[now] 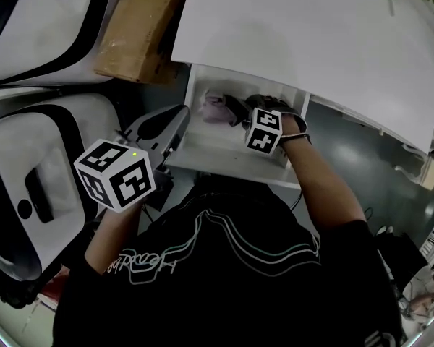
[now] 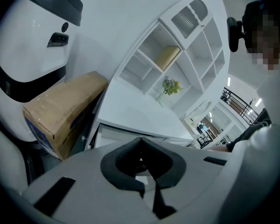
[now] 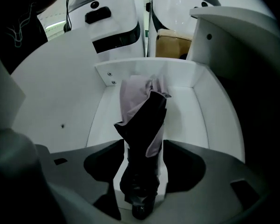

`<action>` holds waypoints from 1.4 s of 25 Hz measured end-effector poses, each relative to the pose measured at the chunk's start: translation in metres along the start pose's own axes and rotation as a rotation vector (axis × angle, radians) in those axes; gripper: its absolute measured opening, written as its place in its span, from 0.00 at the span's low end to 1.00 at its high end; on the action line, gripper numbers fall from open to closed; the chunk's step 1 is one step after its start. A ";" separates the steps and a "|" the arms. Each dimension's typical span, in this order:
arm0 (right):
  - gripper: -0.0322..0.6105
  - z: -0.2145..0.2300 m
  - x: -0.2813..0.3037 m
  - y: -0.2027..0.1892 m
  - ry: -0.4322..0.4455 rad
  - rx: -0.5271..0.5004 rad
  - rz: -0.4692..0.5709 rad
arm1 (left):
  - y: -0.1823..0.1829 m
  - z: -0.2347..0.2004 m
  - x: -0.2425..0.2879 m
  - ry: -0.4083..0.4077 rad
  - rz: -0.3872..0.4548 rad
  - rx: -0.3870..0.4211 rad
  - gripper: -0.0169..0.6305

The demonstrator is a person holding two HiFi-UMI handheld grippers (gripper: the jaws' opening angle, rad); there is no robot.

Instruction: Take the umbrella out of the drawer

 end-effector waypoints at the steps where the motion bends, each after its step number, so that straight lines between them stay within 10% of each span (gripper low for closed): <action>1: 0.43 0.001 0.004 0.000 -0.001 -0.015 -0.016 | -0.001 -0.001 0.000 0.001 -0.002 -0.004 0.06; 35: 0.41 0.003 0.028 0.001 -0.001 0.049 -0.133 | -0.022 -0.007 -0.021 0.036 0.007 -0.010 0.06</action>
Point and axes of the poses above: the fingertips, and each gripper's own axes: x forward along the fingers, z to its right, y out of its top, the point moved 2 cm from there along -x, backward along the fingers, and after that the axes turned 2 degrees about x, right-handed, at the moved point
